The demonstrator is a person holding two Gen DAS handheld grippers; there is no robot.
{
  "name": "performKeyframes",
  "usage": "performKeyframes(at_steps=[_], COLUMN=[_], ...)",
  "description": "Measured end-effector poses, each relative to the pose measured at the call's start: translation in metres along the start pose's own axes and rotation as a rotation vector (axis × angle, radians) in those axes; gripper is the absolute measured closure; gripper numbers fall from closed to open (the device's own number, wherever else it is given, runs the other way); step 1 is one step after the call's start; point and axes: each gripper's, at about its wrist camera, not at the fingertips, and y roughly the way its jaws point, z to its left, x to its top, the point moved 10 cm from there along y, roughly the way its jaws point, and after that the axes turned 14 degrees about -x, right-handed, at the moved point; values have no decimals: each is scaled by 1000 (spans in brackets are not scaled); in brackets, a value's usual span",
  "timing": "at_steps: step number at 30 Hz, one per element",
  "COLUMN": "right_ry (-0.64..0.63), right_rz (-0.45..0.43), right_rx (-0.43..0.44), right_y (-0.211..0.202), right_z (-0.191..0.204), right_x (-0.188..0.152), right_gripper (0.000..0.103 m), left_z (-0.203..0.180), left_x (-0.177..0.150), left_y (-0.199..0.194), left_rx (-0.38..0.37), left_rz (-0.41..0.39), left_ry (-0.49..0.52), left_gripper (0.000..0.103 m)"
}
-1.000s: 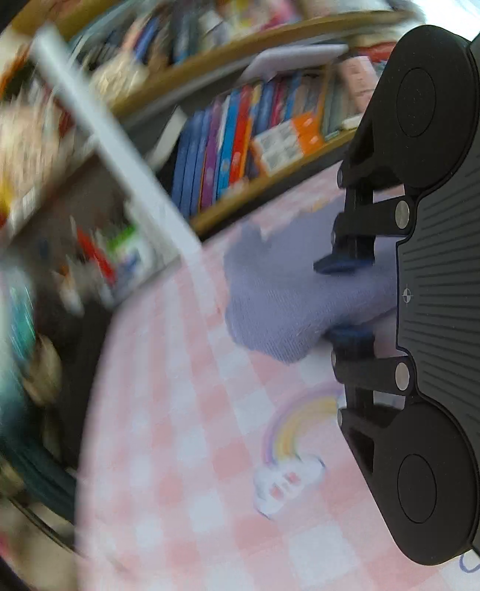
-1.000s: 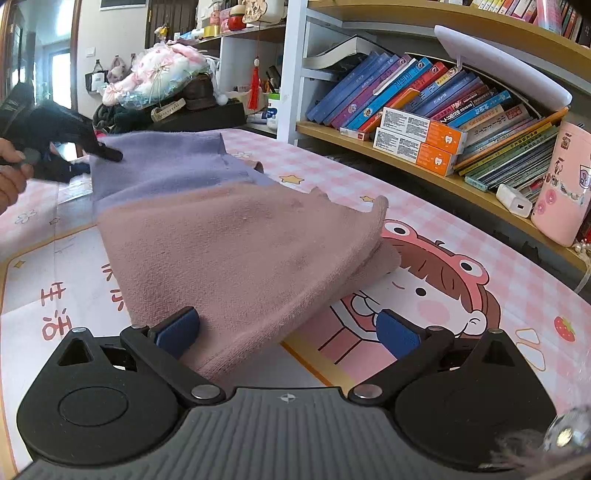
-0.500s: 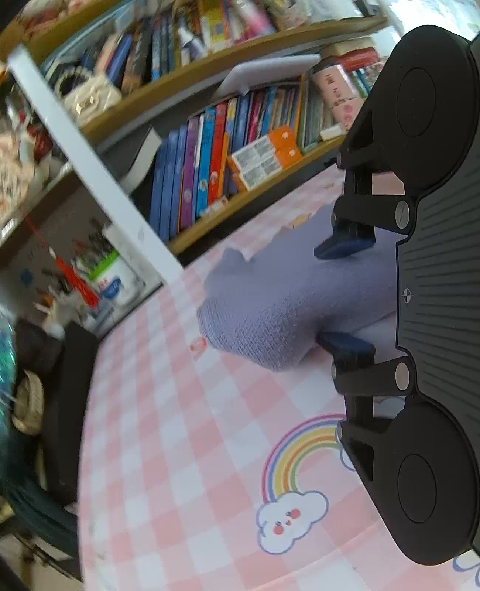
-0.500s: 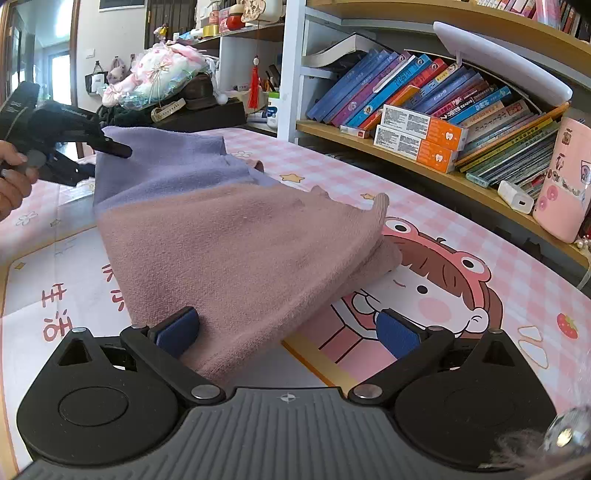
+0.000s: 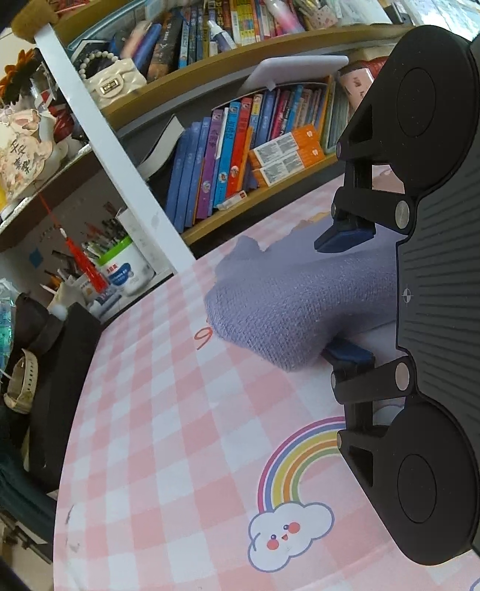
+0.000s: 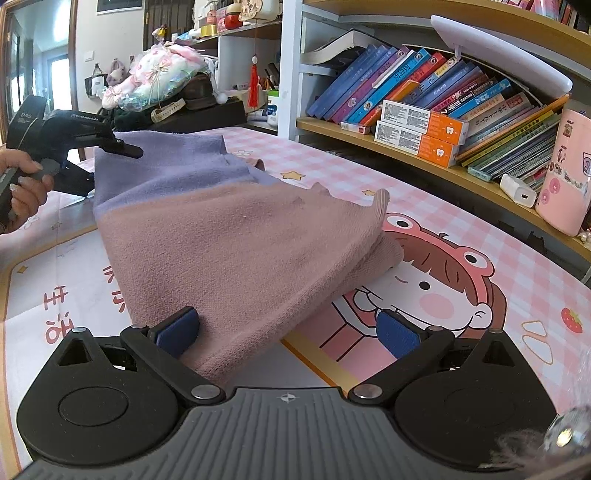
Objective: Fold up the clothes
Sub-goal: 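Hold the lavender end closed in the left tool above the strip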
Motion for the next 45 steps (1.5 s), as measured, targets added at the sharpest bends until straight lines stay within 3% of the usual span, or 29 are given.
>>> performKeyframes(at_steps=[3,6,7,10,13,15,17,20,22,27,31,36,38,40,43,45], right_ry=[0,0,0,1,6,5,4,3,3,3,-2,-7,12,84,132,137], right_rz=[0,0,0,1,5,5,5,5,5,5,3,1,9,26,43,44], right_rx=[0,0,0,-1,0,0,0,0,0,-2,-2,-1,26,103,140,139], right_y=[0,0,0,1,2,2,2,3,3,2,2,6,9,13,22,29], right_z=[0,0,-1,-1,-2,-2,-2,-2,-2,-1,0,4,8,12,18,23], right_x=[0,0,0,0,0,0,1,0,0,1,1,4,6,10,19,25], right_gripper=[0,0,0,0,0,0,0,0,0,0,0,0,8,34,54,56], left_z=[0,-6,-16,-66,-87,-72,-46,-16,-5,0,1,6,7,9,18,23], left_x=[-1,-3,-4,-11,-15,-8,-2,0,-2,-1,2,9,13,20,31,40], left_y=[2,2,0,-7,-8,-5,0,0,1,4,5,4,4,4,6,9], left_rx=[-7,-59,-88,-160,-189,-140,-92,-89,-86,-74,-96,-115,-112,-110,-112,-112], left_rz=[11,21,20,31,48,53,62,52,51,33,21,6,-4,-15,-25,-32], left_ry=[8,11,45,309,404,345,225,50,-8,15,41,30,37,34,20,13], left_gripper=[62,80,83,84,83,83,83,79,75,75,84,85,85,85,85,85])
